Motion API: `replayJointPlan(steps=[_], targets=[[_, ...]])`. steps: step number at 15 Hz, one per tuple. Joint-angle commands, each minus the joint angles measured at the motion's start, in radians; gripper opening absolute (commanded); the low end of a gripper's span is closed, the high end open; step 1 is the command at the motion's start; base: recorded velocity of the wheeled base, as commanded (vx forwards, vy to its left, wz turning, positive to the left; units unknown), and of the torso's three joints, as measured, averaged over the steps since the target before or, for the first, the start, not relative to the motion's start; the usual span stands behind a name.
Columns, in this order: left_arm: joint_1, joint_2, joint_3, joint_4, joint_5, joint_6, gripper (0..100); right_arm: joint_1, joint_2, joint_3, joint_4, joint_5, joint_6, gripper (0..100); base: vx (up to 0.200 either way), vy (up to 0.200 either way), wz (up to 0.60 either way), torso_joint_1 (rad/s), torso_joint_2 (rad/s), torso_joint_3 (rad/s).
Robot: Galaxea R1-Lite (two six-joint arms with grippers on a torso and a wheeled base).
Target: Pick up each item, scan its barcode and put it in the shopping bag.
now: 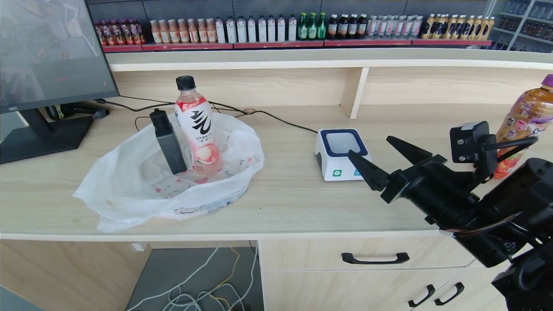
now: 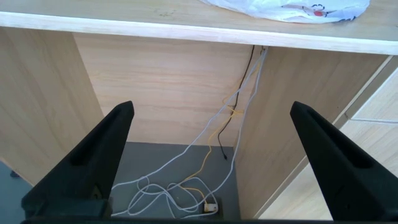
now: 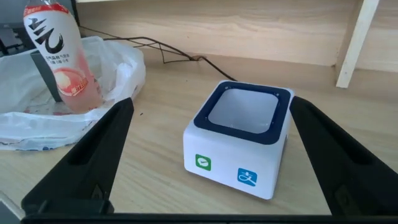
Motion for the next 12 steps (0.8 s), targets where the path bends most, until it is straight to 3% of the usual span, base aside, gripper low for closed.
replayJointPlan(steps=[1, 5, 12], targets=[[0.001, 0.0, 0.0, 0.0, 0.0, 0.001, 100, 0.001, -0.001, 0.0, -0.003, 0.001, 0.0, 100, 0.0, 0.0, 0.0, 0.0, 0.0, 0.0], [0.001, 0.0, 0.0, 0.0, 0.0, 0.0, 100, 0.001, 0.004, 0.0, -0.003, 0.001, 0.0, 100, 0.0, 0.0, 0.0, 0.0, 0.0, 0.0], [0.001, 0.0, 0.0, 0.0, 0.0, -0.003, 100, 0.001, 0.001, -0.023, -0.003, 0.001, 0.001, 100, -0.2, -0.2, 0.0, 0.005, 0.0, 0.001]])
